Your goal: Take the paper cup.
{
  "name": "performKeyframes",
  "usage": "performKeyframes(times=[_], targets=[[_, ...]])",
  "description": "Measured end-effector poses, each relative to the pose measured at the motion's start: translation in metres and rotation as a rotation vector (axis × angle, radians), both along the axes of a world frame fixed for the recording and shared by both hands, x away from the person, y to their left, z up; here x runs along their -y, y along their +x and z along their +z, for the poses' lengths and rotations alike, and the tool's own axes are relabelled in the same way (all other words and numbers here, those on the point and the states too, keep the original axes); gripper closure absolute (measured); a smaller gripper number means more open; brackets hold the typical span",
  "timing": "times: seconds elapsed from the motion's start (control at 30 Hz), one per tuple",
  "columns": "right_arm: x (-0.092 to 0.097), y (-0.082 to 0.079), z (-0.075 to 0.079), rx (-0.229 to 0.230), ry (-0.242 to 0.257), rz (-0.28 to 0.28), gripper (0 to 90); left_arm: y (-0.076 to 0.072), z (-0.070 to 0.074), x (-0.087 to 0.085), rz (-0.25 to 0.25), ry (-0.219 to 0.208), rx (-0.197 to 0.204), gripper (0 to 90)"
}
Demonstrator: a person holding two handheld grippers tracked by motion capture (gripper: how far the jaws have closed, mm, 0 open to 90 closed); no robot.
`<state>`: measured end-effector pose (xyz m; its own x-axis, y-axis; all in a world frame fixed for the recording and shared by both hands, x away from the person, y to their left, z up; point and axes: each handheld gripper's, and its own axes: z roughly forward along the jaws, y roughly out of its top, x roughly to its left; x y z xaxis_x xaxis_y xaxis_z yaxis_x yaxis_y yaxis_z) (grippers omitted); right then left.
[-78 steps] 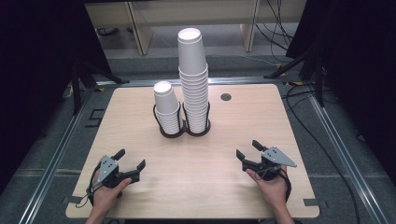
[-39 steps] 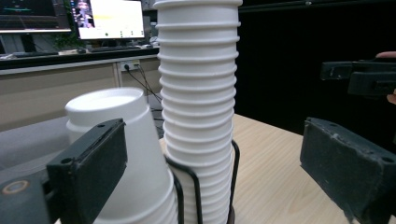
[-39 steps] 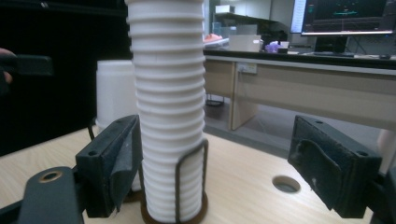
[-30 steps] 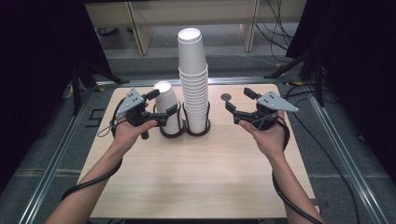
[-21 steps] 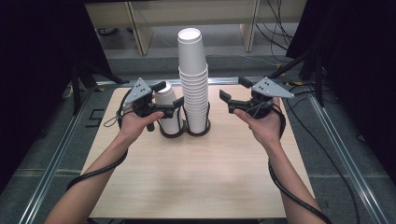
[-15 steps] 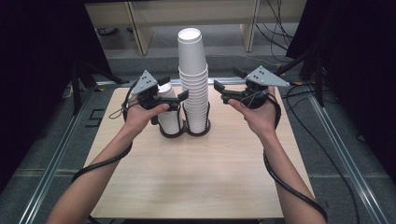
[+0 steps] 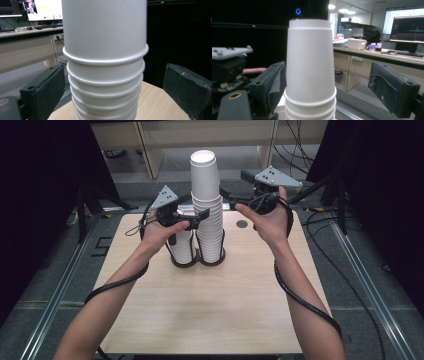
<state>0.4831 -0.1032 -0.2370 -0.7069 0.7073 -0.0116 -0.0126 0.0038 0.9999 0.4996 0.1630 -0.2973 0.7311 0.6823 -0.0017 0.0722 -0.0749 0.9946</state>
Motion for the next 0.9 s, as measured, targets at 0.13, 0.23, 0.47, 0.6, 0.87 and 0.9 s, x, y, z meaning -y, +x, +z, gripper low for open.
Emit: performKeyframes(times=[0.13, 0.23, 0.47, 0.6, 0.87, 0.9], targets=[[-0.007, 0.007, 0.007, 0.008, -0.020, 0.014, 15.3, 0.005, 0.000, 0.004, 0.000, 0.001, -0.009, 3.5], [-0.013, 0.012, 0.013, -0.007, -0.016, 0.030, 15.3, 0.008, 0.002, 0.006, 0.002, 0.007, -0.003, 3.6], [-0.026, 0.022, 0.026, -0.008, -0.019, 0.043, 15.1, 0.014, 0.002, 0.011, 0.000, 0.000, -0.022, 3.4], [-0.031, 0.027, 0.030, -0.016, -0.026, 0.049, 15.1, 0.017, 0.000, 0.010, 0.016, -0.004, -0.018, 4.4], [-0.043, 0.036, 0.036, -0.019, -0.045, 0.064, 15.1, 0.022, -0.001, 0.014, 0.005, -0.011, -0.035, 4.5], [-0.045, 0.037, 0.037, -0.027, -0.042, 0.068, 15.1, 0.023, -0.001, 0.014, 0.002, -0.013, -0.038, 4.3]])
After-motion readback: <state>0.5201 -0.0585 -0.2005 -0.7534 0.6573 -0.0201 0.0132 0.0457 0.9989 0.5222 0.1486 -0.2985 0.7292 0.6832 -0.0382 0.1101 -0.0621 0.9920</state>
